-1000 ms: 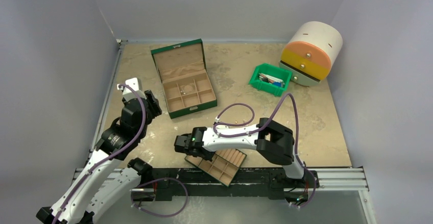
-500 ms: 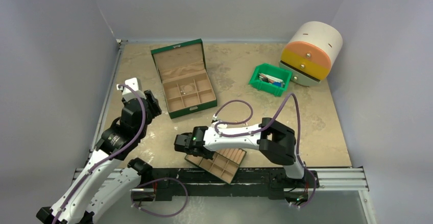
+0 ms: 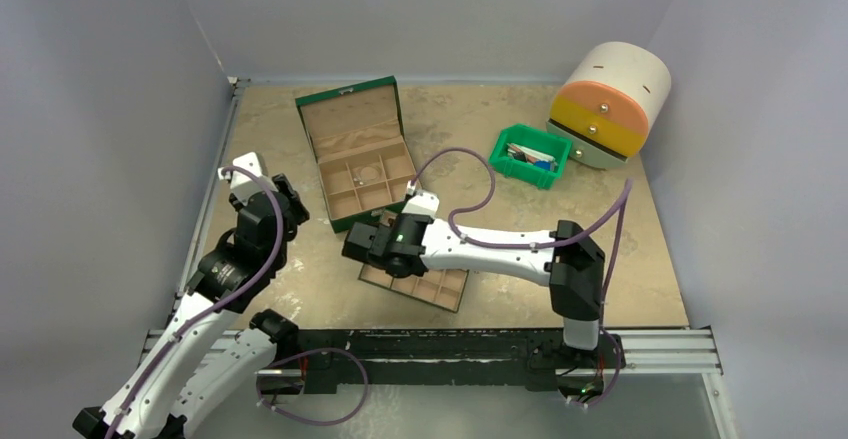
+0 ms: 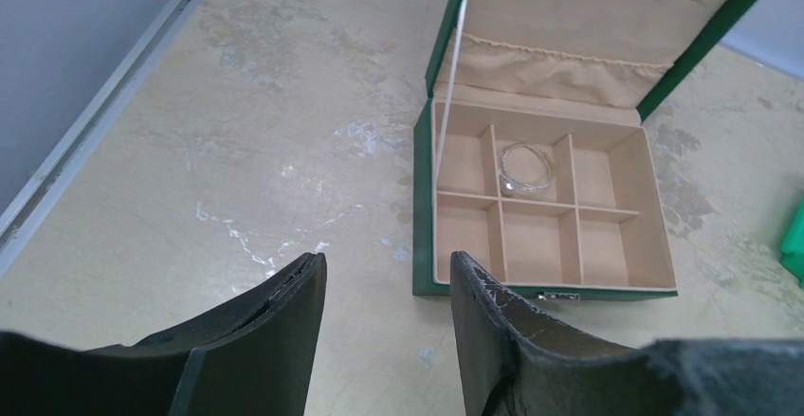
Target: Organize the mixed jewelry
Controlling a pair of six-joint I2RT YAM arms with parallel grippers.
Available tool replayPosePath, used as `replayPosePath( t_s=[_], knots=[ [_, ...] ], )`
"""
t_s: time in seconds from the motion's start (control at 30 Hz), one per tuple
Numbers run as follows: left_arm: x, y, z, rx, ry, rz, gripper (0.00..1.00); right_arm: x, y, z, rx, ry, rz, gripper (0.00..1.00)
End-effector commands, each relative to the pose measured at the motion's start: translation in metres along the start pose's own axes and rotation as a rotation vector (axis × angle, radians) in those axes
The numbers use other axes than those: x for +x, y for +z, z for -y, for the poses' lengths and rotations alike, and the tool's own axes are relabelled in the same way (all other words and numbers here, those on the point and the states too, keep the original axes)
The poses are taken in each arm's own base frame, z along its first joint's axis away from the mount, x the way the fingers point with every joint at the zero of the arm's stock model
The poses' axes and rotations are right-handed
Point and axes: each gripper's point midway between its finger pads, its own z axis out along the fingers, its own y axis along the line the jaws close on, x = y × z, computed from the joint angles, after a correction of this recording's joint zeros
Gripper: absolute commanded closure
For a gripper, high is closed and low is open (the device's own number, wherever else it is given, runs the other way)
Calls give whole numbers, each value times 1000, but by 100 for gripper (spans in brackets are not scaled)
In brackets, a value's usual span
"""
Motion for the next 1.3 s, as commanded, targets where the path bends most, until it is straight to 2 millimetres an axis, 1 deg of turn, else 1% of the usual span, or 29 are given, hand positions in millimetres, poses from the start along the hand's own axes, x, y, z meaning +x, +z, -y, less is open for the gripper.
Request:
replayPosePath(
  t_s=[0.0, 0.23, 0.4, 0.6, 0.73, 0.93, 1.07, 1.27],
  knots=[
    [-23, 0, -7, -55, -59, 56, 50, -63, -18, -20, -122, -94, 115, 100],
    [-27, 3, -20, -124, -63, 74, 49, -116, -17, -47, -261, -271, 176, 100],
    [-28, 7, -27, -167, -67, 78, 49, -153, -26, -71, -382, -391, 230, 100],
    [-27, 14, -34, -207, -63, 70, 49, -182, -28, -91, -429, -510, 272, 100],
    [-26, 19, -39, -226, -65, 62, 49, -197, -22, -103, -440, -567, 288, 100],
    [-24, 25, -43, -247, -62, 44, 49, -205, 1, -123, -440, -579, 274, 100],
    [-26, 24, -50, -279, -71, 58, 49, -208, 19, -134, -420, -574, 275, 100],
    [-31, 21, -57, -309, -83, 81, 49, -200, 47, -146, -398, -558, 233, 100]
  ],
)
